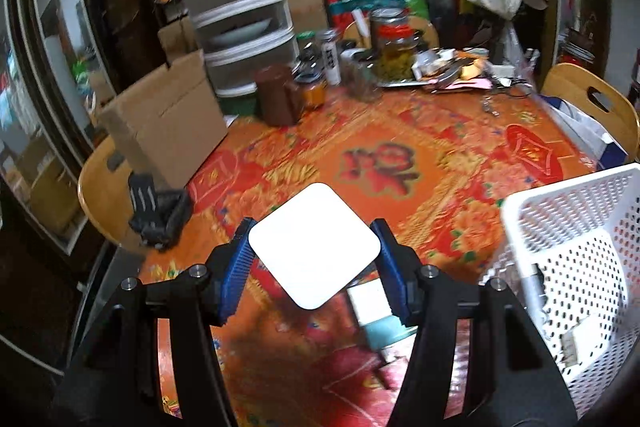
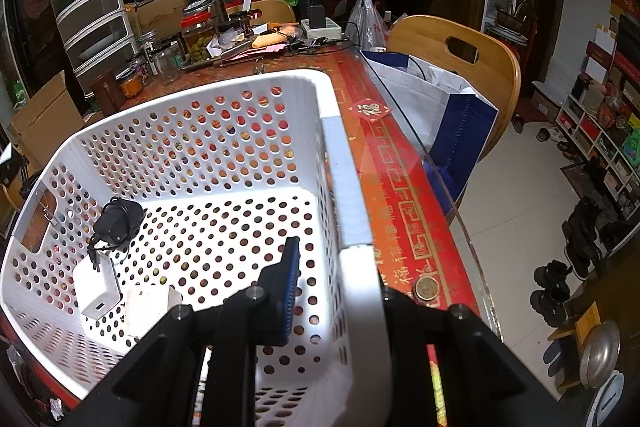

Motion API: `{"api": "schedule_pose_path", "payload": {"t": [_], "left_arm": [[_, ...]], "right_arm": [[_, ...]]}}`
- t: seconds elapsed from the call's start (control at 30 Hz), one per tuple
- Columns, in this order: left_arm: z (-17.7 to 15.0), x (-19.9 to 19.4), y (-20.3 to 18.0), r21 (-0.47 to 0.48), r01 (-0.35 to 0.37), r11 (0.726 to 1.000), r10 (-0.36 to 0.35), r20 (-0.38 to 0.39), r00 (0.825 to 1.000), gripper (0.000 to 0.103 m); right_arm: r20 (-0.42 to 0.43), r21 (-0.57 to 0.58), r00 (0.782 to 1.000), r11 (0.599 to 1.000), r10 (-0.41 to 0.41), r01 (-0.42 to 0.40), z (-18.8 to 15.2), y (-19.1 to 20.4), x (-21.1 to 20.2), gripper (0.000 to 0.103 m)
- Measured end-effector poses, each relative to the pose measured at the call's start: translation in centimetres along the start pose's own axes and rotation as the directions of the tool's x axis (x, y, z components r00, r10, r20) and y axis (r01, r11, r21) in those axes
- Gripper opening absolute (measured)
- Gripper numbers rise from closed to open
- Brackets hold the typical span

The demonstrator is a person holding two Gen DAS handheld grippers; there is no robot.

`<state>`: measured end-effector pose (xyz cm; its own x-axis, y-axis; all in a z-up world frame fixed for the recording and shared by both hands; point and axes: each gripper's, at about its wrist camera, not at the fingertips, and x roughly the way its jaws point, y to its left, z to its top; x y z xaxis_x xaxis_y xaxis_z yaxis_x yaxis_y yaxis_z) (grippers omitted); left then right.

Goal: Organize rigid objects
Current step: 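Carry the white charger into the basket and open the left tool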

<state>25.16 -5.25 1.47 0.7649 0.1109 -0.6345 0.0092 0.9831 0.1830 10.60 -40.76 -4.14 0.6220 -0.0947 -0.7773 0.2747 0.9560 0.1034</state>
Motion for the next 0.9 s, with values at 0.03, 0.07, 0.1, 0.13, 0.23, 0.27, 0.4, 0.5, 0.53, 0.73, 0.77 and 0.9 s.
{"api": "schedule_pose_path", "payload": {"t": [0.03,0.07,0.1,0.13,0.23,0.27,0.4,0.5,0.53,0.73,0.77,0.9], "left_arm": [[0.2,-0.5,-0.6,0.008,0.004,1.0,-0.004,0.005,1.0,0.055],[0.5,-0.9,-1.2,0.017,0.011,1.0,-0.011,0.008,1.0,0.055],[0.7,-1.3,-1.8,0.026,0.019,0.999,-0.019,0.01,1.0,0.055],[0.9,-1.5,-2.4,0.031,0.024,0.999,-0.024,0.01,1.0,0.055],[1.2,-2.4,-3.8,0.048,0.031,0.998,-0.032,0.02,0.999,0.055],[1.3,-2.6,-4.1,0.052,0.036,0.998,-0.037,0.022,0.999,0.055],[1.6,-3.6,-5.3,0.07,0.041,0.997,-0.044,0.032,0.999,0.055],[1.7,-4.2,-6.4,0.091,0.05,0.995,-0.054,0.038,0.998,0.055],[1.7,-4.3,-6.7,0.096,0.054,0.994,-0.058,0.038,0.998,0.055],[1.5,-5.1,-9.5,0.146,0.095,0.985,-0.101,0.034,0.994,0.055],[1.5,-5.3,-10.2,0.159,0.104,0.982,-0.111,0.032,0.993,0.055],[1.3,-5.5,-12.2,0.19,0.129,0.973,-0.135,0.02,0.991,0.055]], "right_arm": [[0.0,0.0,1.0,1.0,0.001,-0.001,0.0,0.0,0.0,0.02],[0.0,-0.001,1.0,1.0,0.002,-0.002,0.0,0.0,0.0,0.02],[0.0,-0.001,1.0,1.0,0.002,-0.002,0.0,0.0,0.0,0.02],[0.0,-0.001,1.0,1.0,0.001,-0.001,0.0,0.0,0.0,0.02],[0.0,-0.001,1.0,1.0,0.002,-0.002,0.0,0.0,0.0,0.02],[0.0,-0.002,1.0,1.0,0.002,-0.002,0.0,0.0,0.0,0.02],[0.003,-0.001,1.0,1.0,0.005,-0.005,-0.1,0.1,0.0,0.02],[0.005,0.0,1.0,1.0,0.007,-0.007,-0.1,0.2,0.0,0.02],[0.006,-0.001,1.0,1.0,0.008,-0.008,-0.1,0.2,0.0,0.02],[0.006,-0.001,1.0,1.0,0.009,-0.009,-0.1,0.2,0.0,0.02],[0.006,-0.002,1.0,1.0,0.009,-0.009,-0.2,0.2,0.0,0.02],[0.006,-0.001,1.0,1.0,0.009,-0.009,-0.2,0.2,0.0,0.02]]}}
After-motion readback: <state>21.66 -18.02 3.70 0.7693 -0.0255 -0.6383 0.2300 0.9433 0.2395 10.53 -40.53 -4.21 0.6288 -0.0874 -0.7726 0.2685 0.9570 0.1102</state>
